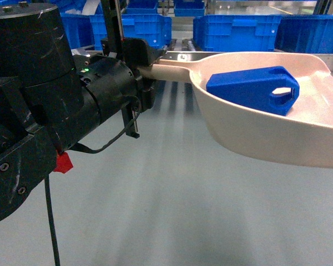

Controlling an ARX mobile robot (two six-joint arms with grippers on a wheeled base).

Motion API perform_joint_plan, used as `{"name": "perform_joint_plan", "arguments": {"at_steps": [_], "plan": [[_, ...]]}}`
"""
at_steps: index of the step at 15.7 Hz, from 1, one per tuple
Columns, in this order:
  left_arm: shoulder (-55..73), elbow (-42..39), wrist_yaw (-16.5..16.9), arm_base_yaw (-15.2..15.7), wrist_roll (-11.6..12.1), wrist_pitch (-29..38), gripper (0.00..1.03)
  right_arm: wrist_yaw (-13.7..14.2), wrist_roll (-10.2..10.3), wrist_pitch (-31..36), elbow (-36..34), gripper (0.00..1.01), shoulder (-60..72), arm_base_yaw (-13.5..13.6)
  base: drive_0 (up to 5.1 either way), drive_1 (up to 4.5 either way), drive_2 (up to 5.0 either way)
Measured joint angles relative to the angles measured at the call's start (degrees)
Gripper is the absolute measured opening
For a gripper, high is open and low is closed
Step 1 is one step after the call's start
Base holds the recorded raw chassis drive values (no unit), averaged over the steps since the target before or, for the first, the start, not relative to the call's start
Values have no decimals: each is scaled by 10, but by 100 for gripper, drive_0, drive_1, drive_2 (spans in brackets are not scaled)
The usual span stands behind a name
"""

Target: Place part in tray to right shelf

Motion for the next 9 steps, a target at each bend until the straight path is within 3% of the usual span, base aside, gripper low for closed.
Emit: {"name": "perform_joint_plan", "arguments": {"at_steps": [9], "plan": [[0,0,0,0,0,-1,13,0,0,-3,0,98,0,0,7,413,-399]]}}
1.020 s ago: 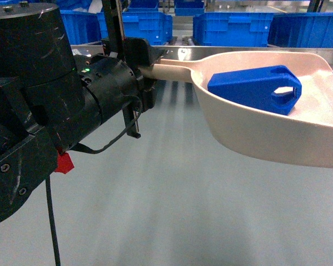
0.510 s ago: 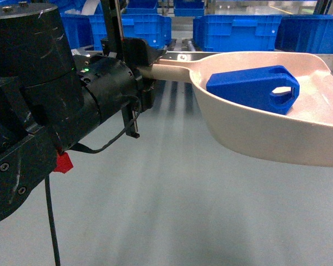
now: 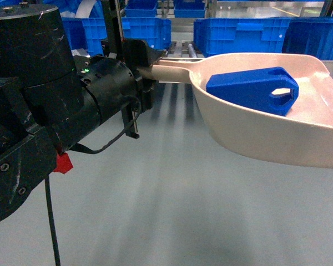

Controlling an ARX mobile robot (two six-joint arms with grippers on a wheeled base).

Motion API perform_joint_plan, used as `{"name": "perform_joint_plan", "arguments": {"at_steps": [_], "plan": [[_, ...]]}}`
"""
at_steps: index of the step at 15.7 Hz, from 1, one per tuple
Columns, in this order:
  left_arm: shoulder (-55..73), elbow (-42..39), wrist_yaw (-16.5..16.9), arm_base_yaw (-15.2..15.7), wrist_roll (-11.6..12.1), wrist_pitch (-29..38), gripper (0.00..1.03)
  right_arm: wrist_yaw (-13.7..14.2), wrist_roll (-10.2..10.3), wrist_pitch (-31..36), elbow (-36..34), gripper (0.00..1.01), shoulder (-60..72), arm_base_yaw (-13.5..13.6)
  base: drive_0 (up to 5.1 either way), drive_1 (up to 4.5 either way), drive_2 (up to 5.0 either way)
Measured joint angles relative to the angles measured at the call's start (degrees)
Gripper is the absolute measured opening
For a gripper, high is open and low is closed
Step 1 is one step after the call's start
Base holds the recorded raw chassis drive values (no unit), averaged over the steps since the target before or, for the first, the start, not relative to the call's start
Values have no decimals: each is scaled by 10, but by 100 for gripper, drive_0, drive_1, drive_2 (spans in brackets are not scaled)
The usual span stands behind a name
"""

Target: Place part in tray to right shelf

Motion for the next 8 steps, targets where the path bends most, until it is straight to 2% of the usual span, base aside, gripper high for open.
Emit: {"name": "perform_joint_plan", "arguments": {"at_steps": [8], "plan": [[0,0,0,1,0,1,13,0,0,2,0,98,0,0,8,413,-398]]}}
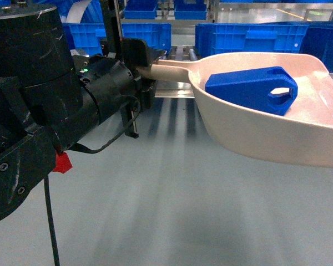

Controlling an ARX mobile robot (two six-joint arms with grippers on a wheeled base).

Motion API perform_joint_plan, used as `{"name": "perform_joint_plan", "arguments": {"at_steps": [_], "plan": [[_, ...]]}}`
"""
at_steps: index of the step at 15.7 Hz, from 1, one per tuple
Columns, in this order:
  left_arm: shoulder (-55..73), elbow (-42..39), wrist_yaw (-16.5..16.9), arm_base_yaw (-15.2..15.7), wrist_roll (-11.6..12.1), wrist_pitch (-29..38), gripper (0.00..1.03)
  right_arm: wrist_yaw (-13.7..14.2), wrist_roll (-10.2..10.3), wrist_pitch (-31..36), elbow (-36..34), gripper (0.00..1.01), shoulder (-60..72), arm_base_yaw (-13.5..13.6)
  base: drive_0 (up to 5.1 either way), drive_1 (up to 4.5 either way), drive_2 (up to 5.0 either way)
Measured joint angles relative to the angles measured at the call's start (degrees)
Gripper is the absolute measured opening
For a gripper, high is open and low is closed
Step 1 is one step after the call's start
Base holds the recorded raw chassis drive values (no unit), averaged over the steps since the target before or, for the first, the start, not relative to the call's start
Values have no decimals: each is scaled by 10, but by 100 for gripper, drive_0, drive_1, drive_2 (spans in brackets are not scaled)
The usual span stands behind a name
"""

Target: Place part in tray to right shelf

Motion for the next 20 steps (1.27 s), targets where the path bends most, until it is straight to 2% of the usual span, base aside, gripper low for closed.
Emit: {"name": "perform_joint_plan", "arguments": {"at_steps": [20], "plan": [[0,0,0,1,0,0,13,0,0,0,0,98,0,0,67,474,-341]]}}
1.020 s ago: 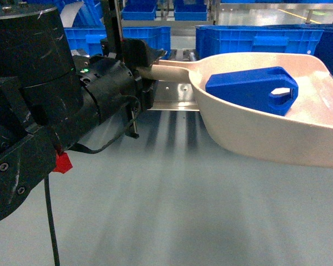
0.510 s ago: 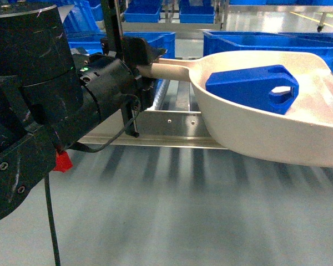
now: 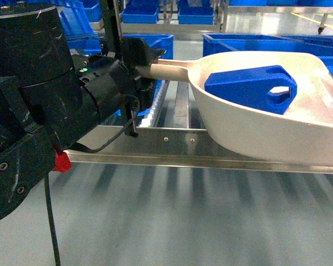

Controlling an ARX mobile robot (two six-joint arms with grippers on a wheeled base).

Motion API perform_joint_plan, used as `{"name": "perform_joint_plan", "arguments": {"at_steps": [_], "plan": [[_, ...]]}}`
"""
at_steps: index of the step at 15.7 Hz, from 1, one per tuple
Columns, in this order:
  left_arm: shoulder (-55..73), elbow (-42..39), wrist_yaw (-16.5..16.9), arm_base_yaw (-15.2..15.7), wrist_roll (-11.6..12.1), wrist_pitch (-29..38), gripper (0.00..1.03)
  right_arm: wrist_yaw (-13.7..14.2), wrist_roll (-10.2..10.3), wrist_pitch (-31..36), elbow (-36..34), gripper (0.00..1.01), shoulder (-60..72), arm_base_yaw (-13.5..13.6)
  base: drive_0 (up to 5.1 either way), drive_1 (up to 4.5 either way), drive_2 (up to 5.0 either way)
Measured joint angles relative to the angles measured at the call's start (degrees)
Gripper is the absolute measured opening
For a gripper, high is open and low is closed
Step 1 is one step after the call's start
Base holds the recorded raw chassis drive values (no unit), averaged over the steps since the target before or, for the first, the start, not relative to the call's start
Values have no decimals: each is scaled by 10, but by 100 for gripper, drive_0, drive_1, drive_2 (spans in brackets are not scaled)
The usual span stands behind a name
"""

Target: Place part in tray to right shelf

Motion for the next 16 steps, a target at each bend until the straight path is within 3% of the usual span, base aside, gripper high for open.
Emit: {"name": "perform_joint_plan", "arguments": {"at_steps": [6,16], "plan": [[0,0,-1,0,0,-1,13,0,0,0,0,98,1,0,84,492,-324],[0,0,-1,0,0,-1,13,0,0,-1,0,98,1,0,0,0,0]]}}
